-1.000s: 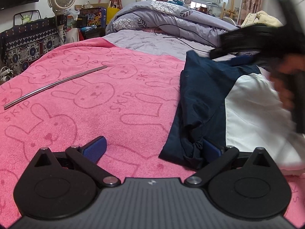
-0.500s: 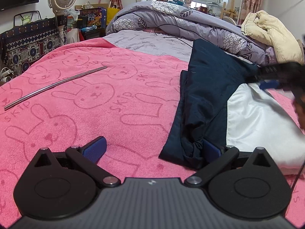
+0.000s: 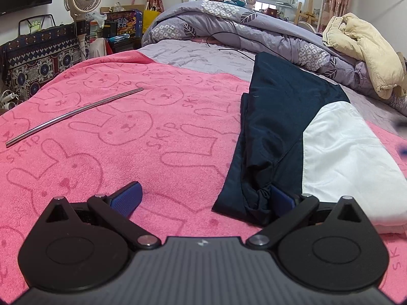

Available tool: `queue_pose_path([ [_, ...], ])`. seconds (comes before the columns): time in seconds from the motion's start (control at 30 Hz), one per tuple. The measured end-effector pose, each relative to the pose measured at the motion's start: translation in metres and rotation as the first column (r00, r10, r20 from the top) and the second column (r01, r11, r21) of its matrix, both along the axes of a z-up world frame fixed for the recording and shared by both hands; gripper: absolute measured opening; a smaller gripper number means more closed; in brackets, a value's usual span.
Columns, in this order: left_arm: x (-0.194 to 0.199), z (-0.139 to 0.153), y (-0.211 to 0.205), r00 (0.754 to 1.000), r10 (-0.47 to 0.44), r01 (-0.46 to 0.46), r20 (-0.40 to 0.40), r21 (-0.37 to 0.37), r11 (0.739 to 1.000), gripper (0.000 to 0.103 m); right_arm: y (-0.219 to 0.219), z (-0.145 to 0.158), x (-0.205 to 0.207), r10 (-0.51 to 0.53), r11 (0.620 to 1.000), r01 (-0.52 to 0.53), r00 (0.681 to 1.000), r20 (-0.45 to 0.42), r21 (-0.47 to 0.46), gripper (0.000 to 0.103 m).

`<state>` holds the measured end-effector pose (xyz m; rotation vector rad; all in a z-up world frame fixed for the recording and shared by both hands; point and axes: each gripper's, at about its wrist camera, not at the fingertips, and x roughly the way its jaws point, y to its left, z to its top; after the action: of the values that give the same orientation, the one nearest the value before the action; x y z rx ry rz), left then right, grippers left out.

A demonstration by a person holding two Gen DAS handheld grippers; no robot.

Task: Fold clothes

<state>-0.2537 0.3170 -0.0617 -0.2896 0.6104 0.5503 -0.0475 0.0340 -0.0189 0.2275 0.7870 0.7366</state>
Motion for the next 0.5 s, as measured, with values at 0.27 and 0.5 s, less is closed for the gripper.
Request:
queue_pose_path([
  [0.27, -0.002, 0.002, 0.002, 1.000, -0.001, 0.001, 0.007, -0.015, 1.000, 0.103, 0.012, -0.020, -0.120, 0.098, 0.974, -0.048, 0.970, 0.222, -0.222, 0.075],
  [0.5, -0.003, 0.002, 0.006, 1.000, 0.000, 0.001, 0.025, -0.036, 0.999, 0.103, 0.031, -0.029, -0.109, -0.132, 0.935, 0.212, 0.952, 0.278, -0.284, 0.068],
])
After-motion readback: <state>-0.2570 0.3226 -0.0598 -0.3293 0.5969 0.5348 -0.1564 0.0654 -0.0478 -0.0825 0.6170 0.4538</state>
